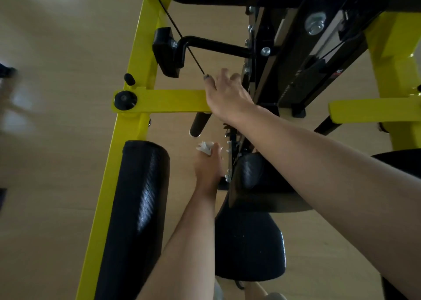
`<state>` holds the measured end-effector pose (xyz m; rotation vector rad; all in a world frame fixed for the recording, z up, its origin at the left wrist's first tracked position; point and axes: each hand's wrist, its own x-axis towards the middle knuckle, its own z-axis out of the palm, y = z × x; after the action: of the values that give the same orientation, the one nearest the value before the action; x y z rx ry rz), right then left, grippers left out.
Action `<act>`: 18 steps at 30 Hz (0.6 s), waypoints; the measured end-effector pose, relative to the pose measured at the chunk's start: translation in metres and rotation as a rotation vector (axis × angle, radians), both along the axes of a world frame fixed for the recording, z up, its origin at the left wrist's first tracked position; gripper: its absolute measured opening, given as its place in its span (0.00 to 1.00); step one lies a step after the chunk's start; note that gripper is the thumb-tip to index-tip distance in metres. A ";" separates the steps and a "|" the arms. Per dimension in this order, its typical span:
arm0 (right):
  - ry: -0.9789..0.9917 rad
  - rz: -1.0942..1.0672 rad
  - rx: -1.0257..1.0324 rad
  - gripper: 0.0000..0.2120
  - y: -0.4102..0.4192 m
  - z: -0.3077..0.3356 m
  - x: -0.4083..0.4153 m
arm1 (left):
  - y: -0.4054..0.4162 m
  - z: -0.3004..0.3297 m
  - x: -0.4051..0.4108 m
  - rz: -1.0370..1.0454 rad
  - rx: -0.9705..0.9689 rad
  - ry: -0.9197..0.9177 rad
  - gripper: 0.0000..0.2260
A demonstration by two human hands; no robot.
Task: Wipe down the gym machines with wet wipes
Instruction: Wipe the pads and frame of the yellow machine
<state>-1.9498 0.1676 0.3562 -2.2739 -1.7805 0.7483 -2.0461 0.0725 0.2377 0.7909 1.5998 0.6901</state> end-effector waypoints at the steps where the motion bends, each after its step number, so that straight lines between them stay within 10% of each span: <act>1: 0.007 -0.055 0.024 0.23 -0.001 0.006 0.003 | -0.004 0.004 -0.005 -0.013 -0.045 -0.041 0.09; 12: 0.646 -0.241 0.603 0.11 -0.181 0.090 -0.016 | -0.090 0.021 -0.020 0.121 -0.301 -0.070 0.07; 18: 0.569 -0.312 0.738 0.09 -0.293 0.042 -0.012 | -0.158 -0.007 -0.021 -0.022 -0.357 0.025 0.07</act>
<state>-1.9619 -0.1259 0.3982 -1.5764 -1.1357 0.4887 -2.0666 -0.0860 0.2305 0.5542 1.6733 0.3632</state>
